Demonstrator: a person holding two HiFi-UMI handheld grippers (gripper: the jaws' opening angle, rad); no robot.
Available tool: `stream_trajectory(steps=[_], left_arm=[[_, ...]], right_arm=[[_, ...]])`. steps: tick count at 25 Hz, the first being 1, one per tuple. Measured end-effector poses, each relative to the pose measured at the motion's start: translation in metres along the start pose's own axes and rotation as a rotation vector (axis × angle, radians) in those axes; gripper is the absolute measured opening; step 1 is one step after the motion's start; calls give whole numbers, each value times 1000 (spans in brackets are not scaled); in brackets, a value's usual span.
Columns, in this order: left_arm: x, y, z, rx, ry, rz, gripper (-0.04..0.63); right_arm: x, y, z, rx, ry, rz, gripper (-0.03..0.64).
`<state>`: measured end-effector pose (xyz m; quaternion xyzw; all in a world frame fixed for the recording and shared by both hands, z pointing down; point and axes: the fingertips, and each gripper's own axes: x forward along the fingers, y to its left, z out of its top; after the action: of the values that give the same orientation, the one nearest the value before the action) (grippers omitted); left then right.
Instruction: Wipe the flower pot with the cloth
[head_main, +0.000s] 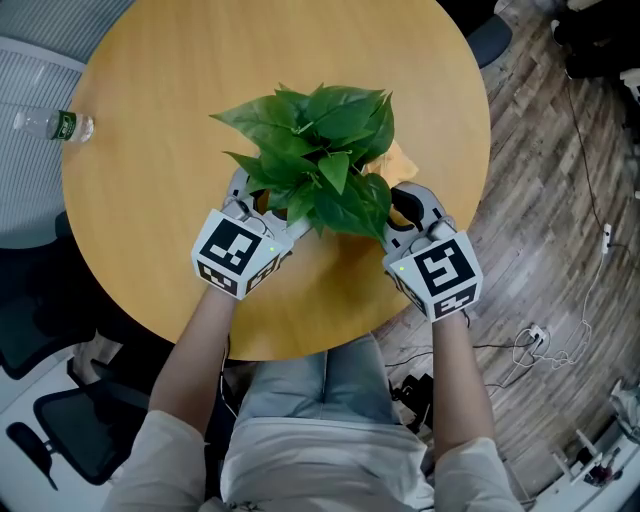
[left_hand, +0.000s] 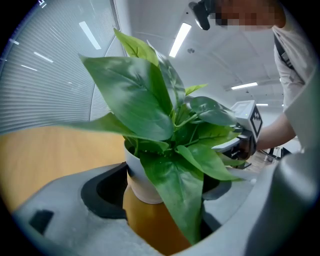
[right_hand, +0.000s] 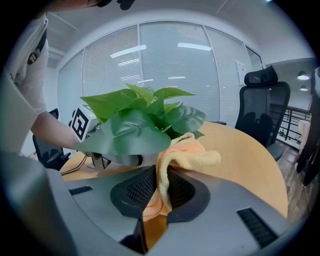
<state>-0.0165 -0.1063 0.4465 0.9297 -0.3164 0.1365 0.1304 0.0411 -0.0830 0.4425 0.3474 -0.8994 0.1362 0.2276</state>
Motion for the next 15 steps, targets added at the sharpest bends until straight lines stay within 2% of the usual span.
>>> stream_trajectory(steps=[15], left_arm=[[2,-4,-1,-130,6,253,408]], right_arm=[[-5,13,-6,-14,5,42,49]])
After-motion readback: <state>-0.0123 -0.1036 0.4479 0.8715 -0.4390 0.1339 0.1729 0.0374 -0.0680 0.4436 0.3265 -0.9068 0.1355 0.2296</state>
